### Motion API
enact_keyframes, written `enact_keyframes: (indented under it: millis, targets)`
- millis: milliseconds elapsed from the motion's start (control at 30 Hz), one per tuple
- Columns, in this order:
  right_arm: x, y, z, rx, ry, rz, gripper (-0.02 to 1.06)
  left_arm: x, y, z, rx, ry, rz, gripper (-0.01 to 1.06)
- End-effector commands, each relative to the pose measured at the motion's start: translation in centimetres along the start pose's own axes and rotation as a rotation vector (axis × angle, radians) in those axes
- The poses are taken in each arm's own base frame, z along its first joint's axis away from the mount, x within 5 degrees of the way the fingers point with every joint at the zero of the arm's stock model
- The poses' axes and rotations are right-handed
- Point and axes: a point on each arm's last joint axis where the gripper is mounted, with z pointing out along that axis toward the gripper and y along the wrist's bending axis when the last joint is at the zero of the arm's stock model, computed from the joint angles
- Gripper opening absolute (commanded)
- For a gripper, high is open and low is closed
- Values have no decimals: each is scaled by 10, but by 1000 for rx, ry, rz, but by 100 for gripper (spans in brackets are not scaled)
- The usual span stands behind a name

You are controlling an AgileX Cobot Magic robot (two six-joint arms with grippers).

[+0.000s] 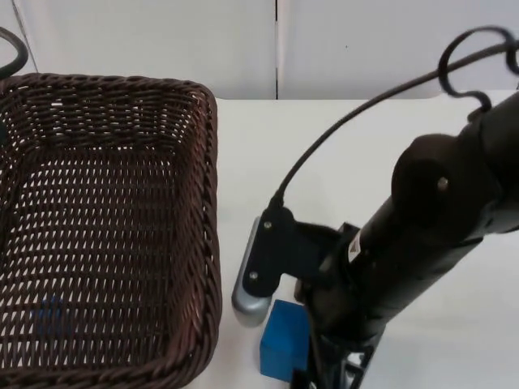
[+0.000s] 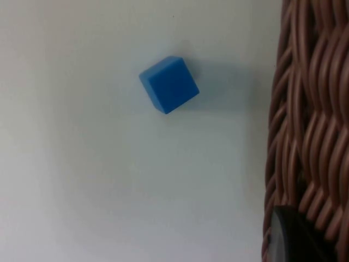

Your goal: Pick up the basket with the left hand and place the largest block into the basket with the right hand.

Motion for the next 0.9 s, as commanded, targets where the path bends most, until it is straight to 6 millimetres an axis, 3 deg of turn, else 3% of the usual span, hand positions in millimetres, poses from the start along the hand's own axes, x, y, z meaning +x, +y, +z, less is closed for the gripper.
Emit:
enact_keyframes:
  millis: [0,333,467,533,600,633,733,767,800,867]
  targets:
    - [-2,0,1,6,-11,-4,105,1,-1,-3,14,-10,-6,0]
    - [-4,-3,0,33,-31,-2,104,1,-1,-3,14,-10,-6,0]
    - [-4,-2,0,27,-26,-2,98,1,-1,-3,14,-10,-6,0]
    - [-4,-2,0,25,-25,1,87,1,-1,-3,13,-13,-6,0]
    - [-4,-2,0,25,-25,1,68,1,-1,-3,13,-13,-6,0]
    - [-4,-2,0,25,-25,1,68,1,-1,-3,13,-13,-6,0]
    - [-4,-2,-1,23,-26,0,33,1,-1,-3,13,-13,-6,0]
    - [-4,-2,-4,12,-22,3,13,1,-1,-3,13,-13,-6,0]
    - [-5,-2,-8,9,-25,3,3,1,-1,-3,13,-13,-6,0]
    - [-4,-4,-13,2,-23,6,0,1,-1,-3,13,-13,-6,0]
